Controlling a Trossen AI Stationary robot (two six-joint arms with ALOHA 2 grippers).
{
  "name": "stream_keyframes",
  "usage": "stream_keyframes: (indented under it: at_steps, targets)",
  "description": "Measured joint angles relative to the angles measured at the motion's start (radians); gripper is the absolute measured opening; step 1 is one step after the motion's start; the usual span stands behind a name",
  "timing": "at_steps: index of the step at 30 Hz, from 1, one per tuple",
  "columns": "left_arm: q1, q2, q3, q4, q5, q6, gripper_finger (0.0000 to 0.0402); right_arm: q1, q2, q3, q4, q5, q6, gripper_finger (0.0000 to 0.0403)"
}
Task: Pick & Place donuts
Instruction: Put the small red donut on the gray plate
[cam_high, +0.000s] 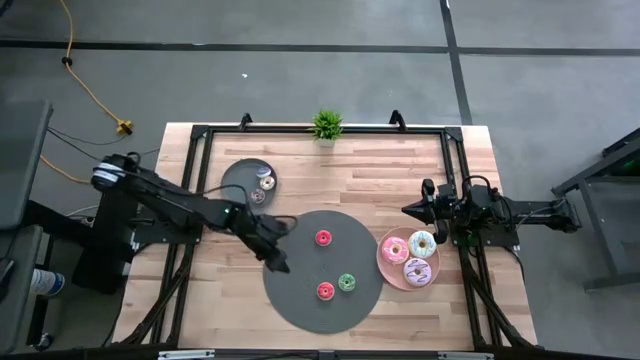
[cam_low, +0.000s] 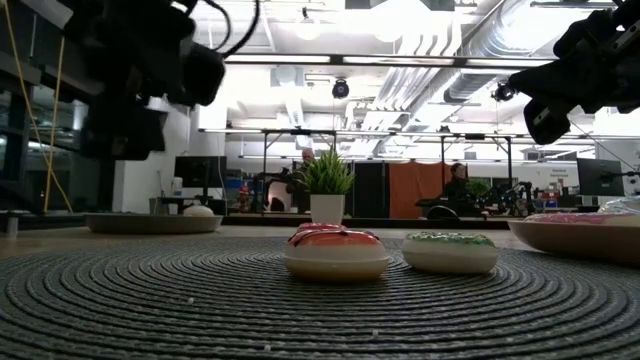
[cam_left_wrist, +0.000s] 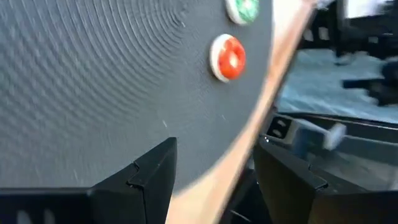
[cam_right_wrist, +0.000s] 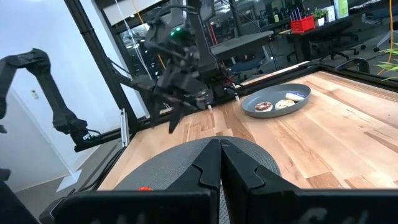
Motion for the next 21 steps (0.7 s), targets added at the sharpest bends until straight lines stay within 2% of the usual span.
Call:
stream_keyframes:
  at_steps: [3,13,21]
  targets:
    - [-0.030,0.079,0.050,0.002,-0.056,0.025,0.0204,0.000,0.000,0.000,0.000,0.000,0.000,0.0000]
    - [-0.105,0.301,0.228,0.065,-0.127,0.036,0.0204,0.000,0.000,0.000,0.000,0.000,0.000,0.0000]
    - [-0.103,0.430,0.366,0.038,-0.195,-0.063,0.0204,0.000,0.000,0.000,0.000,0.000,0.000,0.0000]
